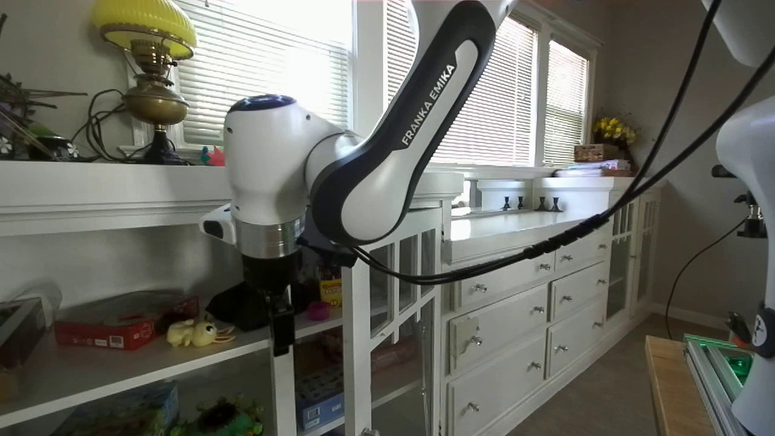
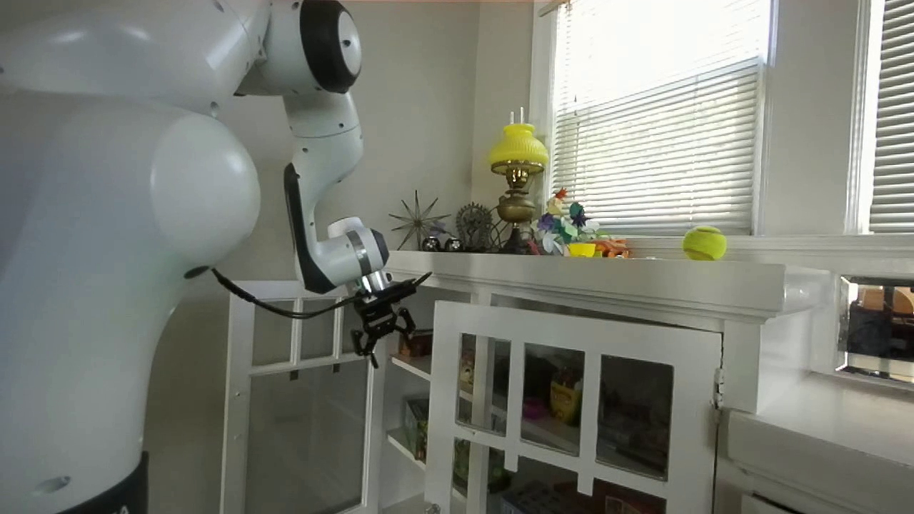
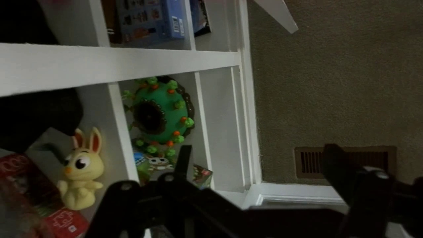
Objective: Open the right door of the cabinet on the left.
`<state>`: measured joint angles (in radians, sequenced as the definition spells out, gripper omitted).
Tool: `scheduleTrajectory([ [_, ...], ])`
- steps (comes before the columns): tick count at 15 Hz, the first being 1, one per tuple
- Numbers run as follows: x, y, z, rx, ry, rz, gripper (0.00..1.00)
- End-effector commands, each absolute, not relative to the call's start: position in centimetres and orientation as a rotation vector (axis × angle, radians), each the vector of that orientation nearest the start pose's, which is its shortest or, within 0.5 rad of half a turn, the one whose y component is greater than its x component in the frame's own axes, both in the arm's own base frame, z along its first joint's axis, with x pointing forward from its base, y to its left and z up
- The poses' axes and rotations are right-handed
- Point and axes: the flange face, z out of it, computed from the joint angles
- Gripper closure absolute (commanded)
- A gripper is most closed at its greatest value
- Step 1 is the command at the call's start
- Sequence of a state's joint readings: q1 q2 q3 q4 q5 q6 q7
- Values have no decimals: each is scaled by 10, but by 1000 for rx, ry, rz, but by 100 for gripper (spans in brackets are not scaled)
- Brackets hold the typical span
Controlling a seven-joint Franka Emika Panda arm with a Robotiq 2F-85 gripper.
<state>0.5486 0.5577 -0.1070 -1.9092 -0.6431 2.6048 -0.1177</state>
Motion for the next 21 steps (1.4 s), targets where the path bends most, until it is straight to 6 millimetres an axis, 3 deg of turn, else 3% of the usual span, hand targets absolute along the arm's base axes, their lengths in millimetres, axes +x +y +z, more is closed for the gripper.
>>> scheduleTrajectory([
  [1, 600, 265, 242, -3151, -1718, -422, 0],
  [5, 627, 240, 262, -3387, -1374, -505, 0],
  [8, 630, 235, 270, -3535, -1078, -458, 0],
  [14, 613, 237, 275, -3702, -577, -262, 0],
  [21, 595, 225, 262, -3723, -309, -105, 0],
])
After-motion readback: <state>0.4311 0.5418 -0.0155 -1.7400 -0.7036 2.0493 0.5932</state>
